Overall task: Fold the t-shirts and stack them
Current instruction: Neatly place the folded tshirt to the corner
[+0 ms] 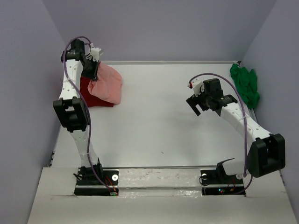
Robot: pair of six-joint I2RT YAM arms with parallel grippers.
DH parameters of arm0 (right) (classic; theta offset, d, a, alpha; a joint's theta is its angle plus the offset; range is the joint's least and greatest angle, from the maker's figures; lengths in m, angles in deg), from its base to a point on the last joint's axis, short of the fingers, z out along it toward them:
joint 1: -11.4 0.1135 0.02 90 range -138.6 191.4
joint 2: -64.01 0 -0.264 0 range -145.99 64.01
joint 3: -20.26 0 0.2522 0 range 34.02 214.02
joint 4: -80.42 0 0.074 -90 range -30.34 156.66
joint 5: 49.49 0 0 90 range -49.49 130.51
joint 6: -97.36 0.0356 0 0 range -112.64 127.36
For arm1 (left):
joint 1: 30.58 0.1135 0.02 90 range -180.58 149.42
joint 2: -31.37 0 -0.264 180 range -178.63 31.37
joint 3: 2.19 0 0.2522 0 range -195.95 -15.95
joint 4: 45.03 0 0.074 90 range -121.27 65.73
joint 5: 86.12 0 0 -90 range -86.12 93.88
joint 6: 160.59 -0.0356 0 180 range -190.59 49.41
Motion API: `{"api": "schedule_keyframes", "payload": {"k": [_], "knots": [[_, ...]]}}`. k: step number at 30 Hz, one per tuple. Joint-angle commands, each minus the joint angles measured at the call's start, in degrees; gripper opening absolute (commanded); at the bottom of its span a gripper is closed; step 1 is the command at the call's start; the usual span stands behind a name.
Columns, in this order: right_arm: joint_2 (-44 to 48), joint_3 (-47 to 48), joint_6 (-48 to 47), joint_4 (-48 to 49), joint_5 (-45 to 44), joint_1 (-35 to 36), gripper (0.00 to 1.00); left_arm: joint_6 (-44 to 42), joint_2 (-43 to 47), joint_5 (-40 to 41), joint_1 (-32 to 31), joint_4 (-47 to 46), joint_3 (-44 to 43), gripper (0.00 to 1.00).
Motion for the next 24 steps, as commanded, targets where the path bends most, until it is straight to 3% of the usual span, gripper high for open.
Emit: {"api": "schedule_keyframes", "payload": {"k": [1,24], "knots": [[-0.88,0.07,0.66,2.34,0.44,-0.32,1.0,-2.89,2.89,1.11,1.79,1.07,-1.2,0.0],[-4.31,-0.37,0.31,2.86,-1.93,-0.32,1.0,-7.47,0.08,2.34,8.21,0.72,-2.17,0.0]]}}
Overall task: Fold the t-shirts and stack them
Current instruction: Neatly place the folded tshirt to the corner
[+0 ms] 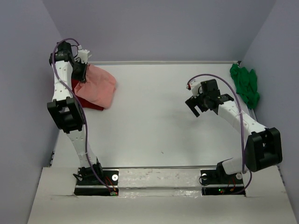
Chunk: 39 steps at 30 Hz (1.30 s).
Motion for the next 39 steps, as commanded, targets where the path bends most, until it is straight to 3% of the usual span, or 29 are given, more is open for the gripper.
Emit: {"api": "schedule_keyframes", "payload": {"k": [1,13,39], "knots": [[-0.53,-0.29,0.11,2.78,-1.28,-0.32,1.0,-2.07,-0.11,1.51,1.22,0.0,-2.6,0.0],[-1.41,-0.46,0.11,2.78,-1.54,-0.32,1.0,-3.74,-3.36,4.05,3.77,-1.15,-3.49,0.0],[-6.33,-0.2,-0.33,2.78,-4.71,-0.32,1.0,-8.75,-10.75,15.04,4.91,-13.89,3.28,0.0]]}}
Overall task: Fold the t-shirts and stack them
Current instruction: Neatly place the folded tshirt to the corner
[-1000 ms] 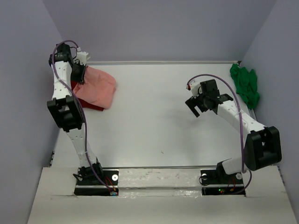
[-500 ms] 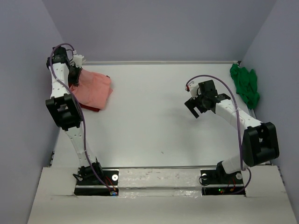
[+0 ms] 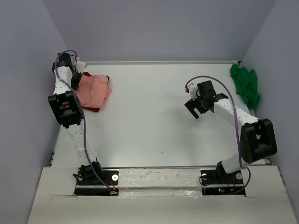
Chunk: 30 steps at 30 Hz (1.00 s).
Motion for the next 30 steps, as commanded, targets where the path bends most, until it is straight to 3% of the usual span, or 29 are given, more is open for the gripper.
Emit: {"api": "schedule_keyframes", "payload": {"k": [1,11,13,14,16,17,19,23,30], "knots": [[-0.56,0.15,-0.31,2.45,-1.54,-0.32,1.0,-1.97,-0.24,4.18,0.69,-4.75,1.07,0.0],[-2.14,0.33,-0.48,2.27,-2.59,-0.32,1.0,-2.5,-1.47,11.47,0.69,-15.39,6.79,0.02],[-2.67,0.33,-0.57,2.27,-2.94,-0.32,1.0,-2.5,-1.64,12.18,0.69,-16.8,7.31,0.17],[-3.19,0.41,-0.49,2.27,-3.21,-0.32,1.0,-2.41,-1.91,12.44,0.61,-17.67,7.4,0.37],[-3.46,0.59,-0.48,2.19,-3.65,-0.32,1.0,-2.06,-2.7,13.32,0.61,-18.38,7.75,0.47],[-3.46,0.59,-0.57,2.19,-3.74,-0.32,1.0,-2.06,-2.79,13.85,0.61,-19.78,8.28,0.61],[-3.2,0.42,-0.66,2.1,-3.91,-0.32,1.0,-1.89,-2.79,15.43,0.61,-22.58,10.56,0.75],[-3.55,0.07,-0.92,2.19,-3.74,-0.32,1.0,-2.24,-1.21,18.15,0.61,-25.32,13.38,0.87],[-2.15,-0.02,-1.01,2.27,-3.12,-0.32,1.0,-3.55,5.28,23.06,0.08,-24.8,8.12,0.88]]}}
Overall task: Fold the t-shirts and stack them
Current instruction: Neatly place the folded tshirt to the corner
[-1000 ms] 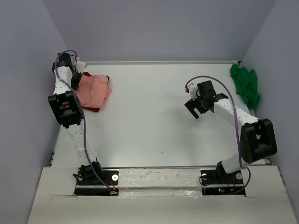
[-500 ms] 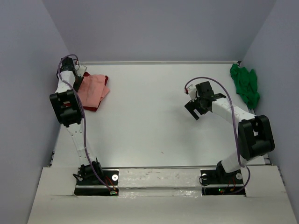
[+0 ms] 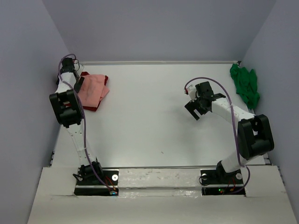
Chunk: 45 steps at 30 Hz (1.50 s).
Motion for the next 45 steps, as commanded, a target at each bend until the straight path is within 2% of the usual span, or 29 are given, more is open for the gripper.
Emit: {"api": "schedule_keyframes", "payload": {"k": [1,4,10,11,15,16,17,19,20,21,22,23,24,26,34,41,45], "knots": [[1.64,-0.11,-0.4,2.25,0.09,-0.32,1.0,-2.05,8.07,6.05,0.19,-1.87,-4.0,0.88],[2.6,-0.38,-0.4,2.25,0.35,-0.32,1.0,-2.05,13.08,5.36,0.1,-0.22,-5.41,0.91],[4.01,-1.08,-0.49,2.69,1.85,-0.32,1.0,3.22,22.22,-6.93,-0.08,7.7,-3.31,0.92],[3.93,-1.17,-0.49,2.87,1.76,-0.32,1.0,4.36,23.97,-10.69,-0.16,9.36,-1.39,0.91],[3.22,-1.25,-0.4,3.66,0.97,-0.32,1.0,6.12,25.83,-17.58,-0.78,10.69,3.46,0.83],[3.05,-1.17,-0.31,3.66,0.62,-0.32,1.0,6.56,25.66,-18.98,-0.87,11.13,4.08,0.77],[2.96,-1.17,-0.14,3.75,0.45,-0.32,1.0,7.35,25.48,-20.3,-0.87,12.35,4.69,0.63],[3.13,-1.34,-0.05,3.75,0.36,-0.32,0.98,8.58,24.34,-24.34,-0.87,13.68,6.18,0.48],[3.4,-1.78,-0.05,3.83,0.36,-0.32,0.96,9.28,24.34,-27.31,-0.87,13.94,7.23,0.32],[3.66,-1.96,-0.05,4.1,0.53,-0.32,0.95,9.9,24.51,-28.3,-0.87,13.43,10.03,0.23],[4.27,-2.22,0.13,4.18,0.53,-0.32,0.94,10.34,24.86,-29.27,-0.87,12.72,11.54,0.17],[4.54,-2.57,0.13,4.45,0.62,-0.32,0.94,10.69,25.3,-30.41,-0.87,11.41,13.03,0.06],[4.63,-2.66,0.13,4.54,0.71,-0.32,0.94,10.96,25.39,-30.25,-1.04,10.79,15.05,0.03],[4.8,-2.84,0.13,4.71,0.71,-0.84,0.94,11.22,25.13,-29.63,-1.13,9.12,16.29,0.0],[4.28,-3.54,0.04,5.06,0.36,-0.85,0.95,12.89,18.81,-27.7,-1.13,7.53,15.77,0.0],[4.54,-3.8,0.04,5.06,0.8,-0.85,0.95,13.07,14.85,-22.34,-1.13,1.74,18.23,0.0],[4.19,-3.8,0.04,4.98,0.62,-0.85,0.95,12.98,11.69,-20.67,-1.04,2.7,18.14,0.0]]}}
